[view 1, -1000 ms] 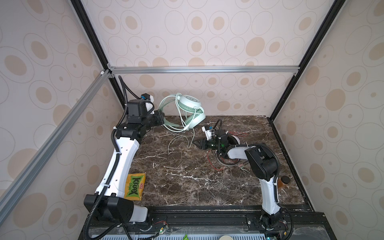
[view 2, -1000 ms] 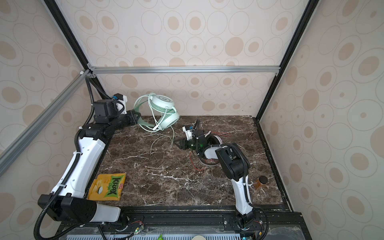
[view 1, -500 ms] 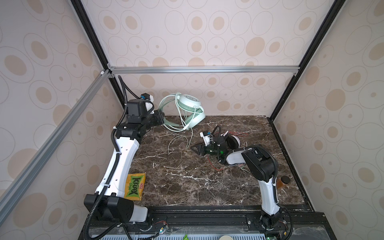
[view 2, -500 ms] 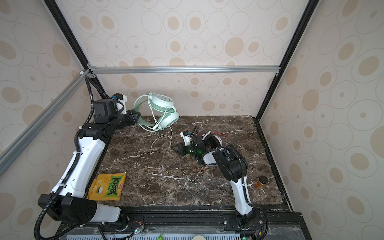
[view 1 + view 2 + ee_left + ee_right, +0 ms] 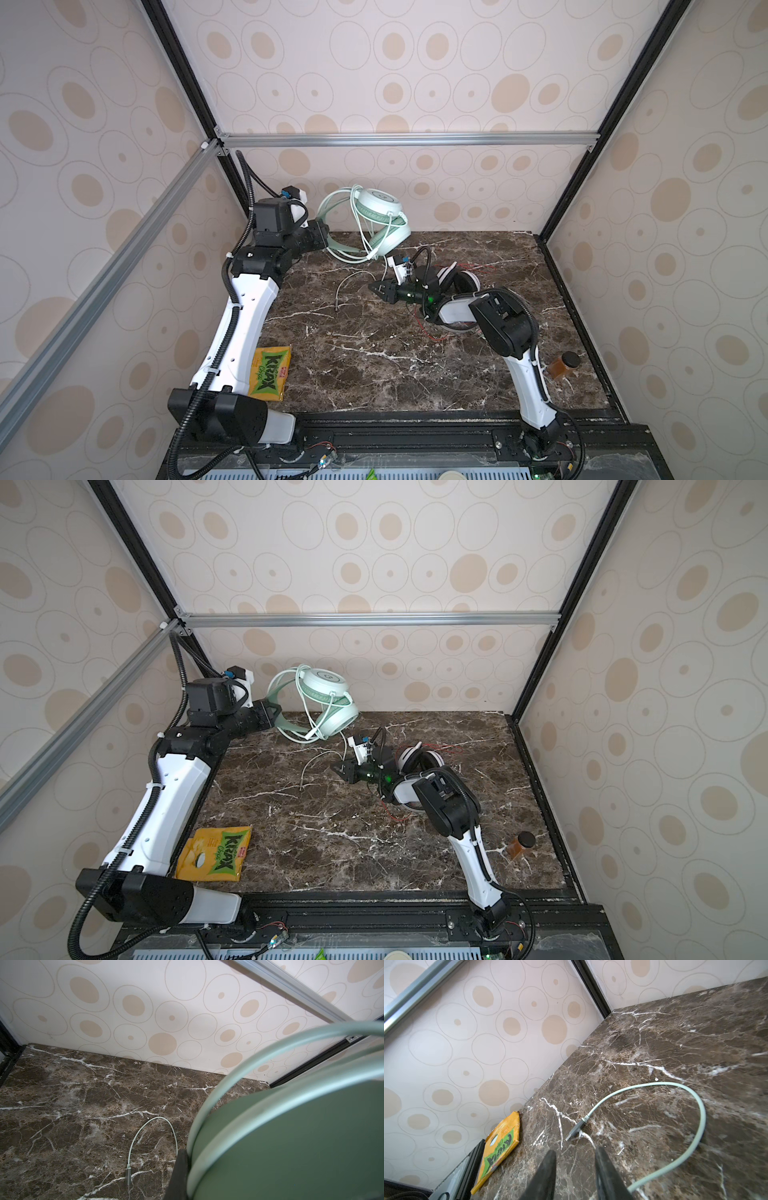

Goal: Wrap the headphones

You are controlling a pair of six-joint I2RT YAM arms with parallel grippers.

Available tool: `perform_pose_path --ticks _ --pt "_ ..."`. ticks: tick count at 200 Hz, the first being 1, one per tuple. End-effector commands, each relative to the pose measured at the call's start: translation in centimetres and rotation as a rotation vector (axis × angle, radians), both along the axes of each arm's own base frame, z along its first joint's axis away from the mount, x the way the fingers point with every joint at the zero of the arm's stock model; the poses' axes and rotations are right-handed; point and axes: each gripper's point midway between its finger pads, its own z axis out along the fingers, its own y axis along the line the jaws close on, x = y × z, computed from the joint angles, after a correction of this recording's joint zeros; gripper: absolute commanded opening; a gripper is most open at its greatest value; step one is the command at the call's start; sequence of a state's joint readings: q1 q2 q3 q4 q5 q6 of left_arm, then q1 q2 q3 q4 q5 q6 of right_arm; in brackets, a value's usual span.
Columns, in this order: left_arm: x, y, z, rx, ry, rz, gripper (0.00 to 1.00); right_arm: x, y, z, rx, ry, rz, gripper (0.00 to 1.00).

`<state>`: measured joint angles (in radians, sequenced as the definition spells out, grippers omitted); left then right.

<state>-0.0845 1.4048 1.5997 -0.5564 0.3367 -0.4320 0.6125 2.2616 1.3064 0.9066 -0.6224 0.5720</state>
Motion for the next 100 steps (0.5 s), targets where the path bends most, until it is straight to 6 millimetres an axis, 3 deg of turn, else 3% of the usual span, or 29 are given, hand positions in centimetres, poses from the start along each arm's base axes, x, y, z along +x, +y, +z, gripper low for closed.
perform_pose_path --ticks 1,15,32,67,100 --pt "-0.2 -0.1 5.3 -0.070 -0.131 -0.002 0.00 -0.4 0.4 0.2 0.034 -0.008 0.019 0.25" --pt "0.0 0.1 5.3 -0.082 -0.126 0.006 0.00 -0.8 0.3 0.1 0.037 -0.006 0.031 0.17" --pt "0.4 0.6 5.1 -0.104 -0.116 0.025 0.00 -1.5 -0.1 0.0 0.032 0.004 0.040 0.00" --pt "1.8 3.0 4.7 -0.150 -0.101 0.127 0.00 -4.5 -2.1 -0.6 -0.047 0.017 0.028 0.00" --pt "2.9 5.9 3.3 -0.154 -0.057 0.300 0.00 -8.8 -4.0 -0.3 -0.261 -0.040 0.042 0.00"
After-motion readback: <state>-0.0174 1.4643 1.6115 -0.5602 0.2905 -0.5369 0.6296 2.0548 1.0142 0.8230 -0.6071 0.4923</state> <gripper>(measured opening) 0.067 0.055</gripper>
